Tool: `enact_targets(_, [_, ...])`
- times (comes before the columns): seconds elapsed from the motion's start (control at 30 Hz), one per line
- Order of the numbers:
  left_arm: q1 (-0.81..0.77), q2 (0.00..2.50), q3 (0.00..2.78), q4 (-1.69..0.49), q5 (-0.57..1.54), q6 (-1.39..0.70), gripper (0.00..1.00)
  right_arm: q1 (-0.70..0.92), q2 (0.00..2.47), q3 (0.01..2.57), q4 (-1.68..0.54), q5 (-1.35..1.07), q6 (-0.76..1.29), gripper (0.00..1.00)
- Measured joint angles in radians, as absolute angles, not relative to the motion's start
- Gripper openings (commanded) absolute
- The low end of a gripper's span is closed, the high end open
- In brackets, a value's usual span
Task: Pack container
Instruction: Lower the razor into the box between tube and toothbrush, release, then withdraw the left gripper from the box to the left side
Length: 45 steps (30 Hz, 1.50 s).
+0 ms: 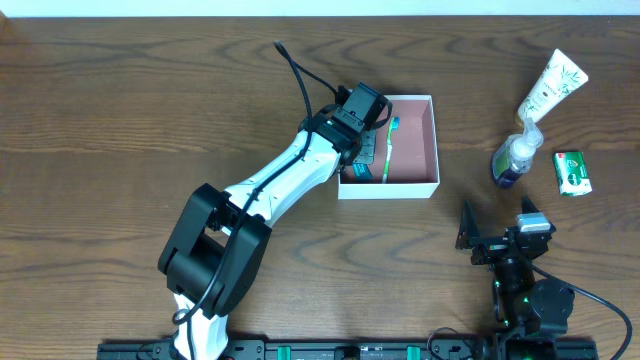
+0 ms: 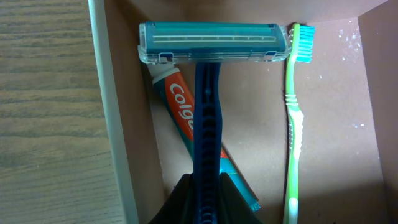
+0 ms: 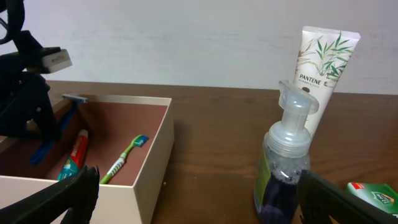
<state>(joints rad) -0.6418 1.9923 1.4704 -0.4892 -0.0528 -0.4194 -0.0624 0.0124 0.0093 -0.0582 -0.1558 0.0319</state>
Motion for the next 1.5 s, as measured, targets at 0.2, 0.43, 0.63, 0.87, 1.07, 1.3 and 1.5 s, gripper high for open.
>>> enact_targets(0.2, [-0.641, 1.992, 1.470, -0.489, -0.052, -0.419, 0.13, -0.062, 0.012, 0.009, -0.058, -0.156, 0.032, 0.99])
enact_targets(0.43, [-0.642, 1.992, 1.470, -0.479, -0.053, -0.421, 0.17, -0.062, 0.012, 0.009, -0.058, -0.156, 0.032, 0.99])
enact_targets(0.63, [-0.642, 1.992, 1.470, -0.466, -0.053, -0.422, 0.17, -0.062, 0.012, 0.009, -0.058, -0.156, 0.032, 0.99])
enact_targets(0.87, [-0.642, 1.992, 1.470, -0.466, -0.053, -0.422, 0.17, -0.062, 0.012, 0.009, -0.058, -0.156, 0.032, 0.99])
enact_targets(1.07, [-0.641, 1.992, 1.470, -0.466, -0.053, -0.422, 0.17, -0.062, 0.012, 0.009, -0.058, -0.156, 0.032, 0.99])
enact_targets(1.3, [-0.641, 1.963, 1.470, -0.444, -0.024, -0.391, 0.17, -0.062, 0.012, 0.009, -0.058, -0.156, 0.032, 0.99])
enact_targets(1.5, [-0.642, 1.831, 1.470, -0.445, 0.044, -0.348, 0.45, -0.062, 0.012, 0.009, -0.058, -0.156, 0.032, 0.99])
